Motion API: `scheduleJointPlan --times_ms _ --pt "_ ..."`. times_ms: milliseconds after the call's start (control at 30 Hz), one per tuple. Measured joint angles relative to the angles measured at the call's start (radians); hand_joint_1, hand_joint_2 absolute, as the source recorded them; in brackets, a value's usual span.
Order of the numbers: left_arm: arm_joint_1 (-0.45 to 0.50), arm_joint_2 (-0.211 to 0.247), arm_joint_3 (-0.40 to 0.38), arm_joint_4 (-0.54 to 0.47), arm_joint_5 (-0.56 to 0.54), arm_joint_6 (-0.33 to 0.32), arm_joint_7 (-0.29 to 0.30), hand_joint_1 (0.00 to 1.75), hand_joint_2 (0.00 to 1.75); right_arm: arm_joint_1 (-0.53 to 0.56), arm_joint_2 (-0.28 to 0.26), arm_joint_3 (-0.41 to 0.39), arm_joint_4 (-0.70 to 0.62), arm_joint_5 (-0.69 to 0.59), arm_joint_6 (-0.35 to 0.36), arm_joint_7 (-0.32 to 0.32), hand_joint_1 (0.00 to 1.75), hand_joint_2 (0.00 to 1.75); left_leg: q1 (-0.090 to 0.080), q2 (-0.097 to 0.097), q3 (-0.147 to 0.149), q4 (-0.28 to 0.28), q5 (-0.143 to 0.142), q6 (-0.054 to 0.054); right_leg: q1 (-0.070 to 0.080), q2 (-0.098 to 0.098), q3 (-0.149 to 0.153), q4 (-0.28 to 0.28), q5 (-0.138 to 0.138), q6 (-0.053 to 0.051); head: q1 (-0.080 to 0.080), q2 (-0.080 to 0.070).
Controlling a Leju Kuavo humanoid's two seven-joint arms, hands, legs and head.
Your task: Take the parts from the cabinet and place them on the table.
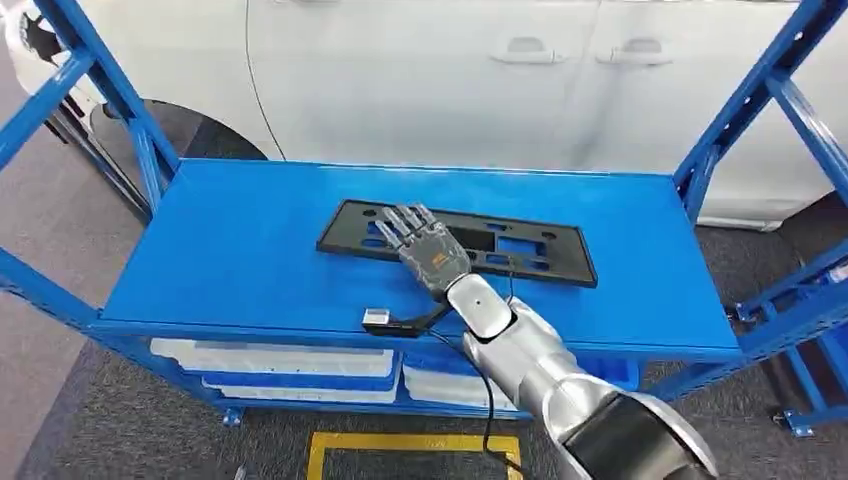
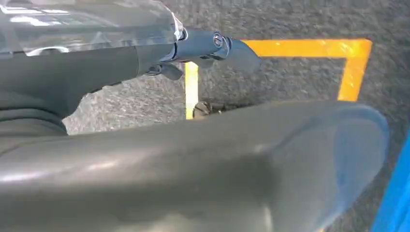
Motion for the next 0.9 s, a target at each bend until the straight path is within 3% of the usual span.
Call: scheduleJointPlan --times_ms 33,100,133,167,200,233,300,333,467,500,533,567,600,633,667,700,733,800,833,900 --pt "-0.001 0.000 0.000 0.000 0.001 0.000 0.000 0.00 0.00 -0.005 0.000 0.008 0.000 0.000 0.008 0.005 0.00 1.75 0.000 0.000 0.003 0.000 -0.004 0.006 -0.002 -0.001 -0.023 0.048 -0.028 0.005 0.000 0.000" --pt "-0.003 0.000 0.000 0.000 0.003 0.000 -0.002 0.00 0.00 -0.007 0.000 0.020 0.001 0.000 0.032 0.016 0.00 1.75 -0.001 0.000 0.007 0.000 -0.009 0.012 -0.009 -0.001 -0.106 0.206 -0.094 0.012 0.000 0.000" --pt "-0.003 0.000 0.000 0.000 0.006 0.000 -0.005 0.00 0.00 -0.006 -0.001 0.024 0.004 0.000 0.044 0.021 0.00 1.75 -0.001 0.000 0.008 0.001 -0.011 0.012 -0.012 -0.001 -0.150 0.279 -0.114 0.015 0.000 0.000" --pt "-0.003 0.000 0.000 0.000 0.007 0.000 -0.007 0.00 0.00 -0.007 -0.001 0.029 0.006 -0.001 0.054 0.029 0.00 1.75 -0.001 0.000 0.009 0.002 -0.013 0.012 -0.014 -0.001 -0.174 0.308 -0.110 0.017 0.000 0.000" --pt "-0.003 0.000 0.000 0.000 0.007 0.000 -0.008 0.00 0.00 -0.007 -0.002 0.030 0.006 -0.002 0.061 0.036 0.00 1.75 -0.001 -0.001 0.013 0.004 -0.017 0.010 -0.017 -0.001 -0.173 0.287 -0.079 0.017 0.000 0.000" --pt "-0.002 0.000 0.000 0.000 0.007 -0.002 -0.010 0.00 0.00 -0.009 -0.002 0.030 0.007 -0.002 0.069 0.043 0.00 1.75 0.000 -0.003 0.017 0.005 -0.021 0.008 -0.020 -0.001 -0.148 0.222 -0.032 0.016 0.000 0.000" --pt "-0.002 0.000 0.000 0.000 0.007 -0.003 -0.013 0.00 0.00 -0.018 -0.002 0.030 0.007 -0.002 0.073 0.056 0.00 1.75 0.000 -0.003 0.025 0.011 -0.030 0.001 -0.021 -0.002 -0.069 0.042 0.063 0.010 0.000 0.000" --pt "-0.002 0.000 0.000 0.000 0.008 -0.003 -0.015 0.00 0.00 -0.025 -0.002 0.030 0.008 -0.003 0.077 0.063 0.00 1.75 -0.006 -0.004 0.023 0.014 -0.034 -0.005 -0.016 -0.001 -0.051 0.008 0.052 0.005 0.000 0.000" --pt "-0.003 0.000 0.000 0.000 0.008 -0.005 -0.022 0.00 0.00 -0.033 -0.009 0.030 0.011 -0.006 0.103 0.103 0.00 1.75 -0.004 -0.003 0.026 0.008 -0.035 -0.028 -0.012 0.002 -0.052 -0.005 0.055 -0.015 0.000 0.000" --pt "-0.004 0.001 0.000 0.000 0.008 -0.006 -0.022 0.00 0.00 -0.036 -0.009 0.030 0.011 -0.006 0.111 0.109 0.00 1.75 -0.001 -0.001 0.022 0.015 -0.044 -0.032 -0.018 0.001 -0.046 -0.013 0.060 -0.023 0.000 0.000" --pt "-0.004 0.002 0.000 0.000 0.008 -0.006 -0.024 0.00 0.00 -0.042 -0.010 0.030 0.012 -0.007 0.124 0.117 0.00 1.75 -0.001 -0.001 0.009 0.051 -0.070 -0.036 -0.017 0.001 -0.043 -0.016 0.059 -0.028 0.000 0.000" --pt "-0.004 0.002 0.000 0.000 0.008 -0.006 -0.026 0.00 0.00 -0.046 -0.010 0.030 0.013 -0.006 0.139 0.125 1.45 1.75 -0.001 -0.001 -0.020 0.117 -0.108 -0.039 -0.017 0.000 -0.042 -0.016 0.058 -0.031 0.000 0.000" --pt "-0.004 0.002 0.000 0.000 0.008 -0.006 -0.027 0.00 0.00 -0.048 -0.010 0.030 0.014 -0.006 0.154 0.132 1.75 1.75 0.000 -0.001 -0.058 0.198 -0.144 -0.042 -0.015 0.000 -0.041 -0.016 0.057 -0.033 0.000 0.000" --pt "-0.003 0.002 0.000 0.000 0.007 -0.008 -0.028 0.00 0.00 -0.049 -0.011 0.030 0.017 -0.005 0.175 0.143 1.75 1.75 0.000 -0.001 -0.098 0.280 -0.175 -0.044 -0.013 -0.001 -0.040 -0.015 0.056 -0.035 0.000 0.000" --pt "-0.003 0.002 0.000 0.000 0.007 -0.008 -0.029 0.00 0.00 -0.049 -0.012 0.030 0.020 -0.005 0.201 0.151 1.75 1.75 0.000 -0.001 -0.123 0.327 -0.181 -0.045 -0.011 -0.001 -0.040 -0.014 0.055 -0.036 0.000 0.000" --pt "-0.003 0.002 0.000 0.000 0.007 -0.007 -0.030 0.00 0.00 -0.049 -0.012 0.030 0.023 -0.005 0.228 0.157 1.75 1.75 0.000 -0.001 -0.123 0.320 -0.162 -0.045 -0.011 0.000 -0.038 -0.013 0.054 -0.036 0.000 0.000" --pt "-0.004 0.002 0.000 0.000 0.007 -0.007 -0.031 0.00 0.00 -0.052 -0.012 0.030 0.025 -0.005 0.259 0.161 1.75 1.75 0.000 -0.001 -0.100 0.268 -0.125 -0.043 -0.011 0.001 -0.037 -0.012 0.052 -0.035 0.000 0.000" --pt "-0.008 0.003 0.000 0.000 0.007 -0.006 -0.031 0.00 0.00 -0.062 -0.012 0.028 0.028 -0.008 0.316 0.161 1.75 1.75 0.000 0.001 -0.011 0.082 -0.029 -0.037 -0.011 0.003 -0.031 -0.006 0.045 -0.030 0.000 0.000" --pt "-0.010 0.003 0.000 0.000 0.007 -0.005 -0.031 0.00 0.00 -0.067 -0.012 0.027 0.029 -0.011 0.333 0.162 1.75 1.75 -0.001 0.001 0.012 0.033 -0.032 -0.031 -0.010 0.003 -0.032 -0.004 0.042 -0.026 0.000 0.000" --pt "-0.014 0.003 0.000 0.000 0.007 -0.003 -0.030 0.00 0.00 -0.074 -0.013 0.025 0.033 -0.017 0.367 0.162 1.75 1.75 -0.006 -0.001 0.017 0.020 -0.034 -0.022 -0.004 0.004 -0.038 -0.002 0.044 -0.016 0.000 0.000"
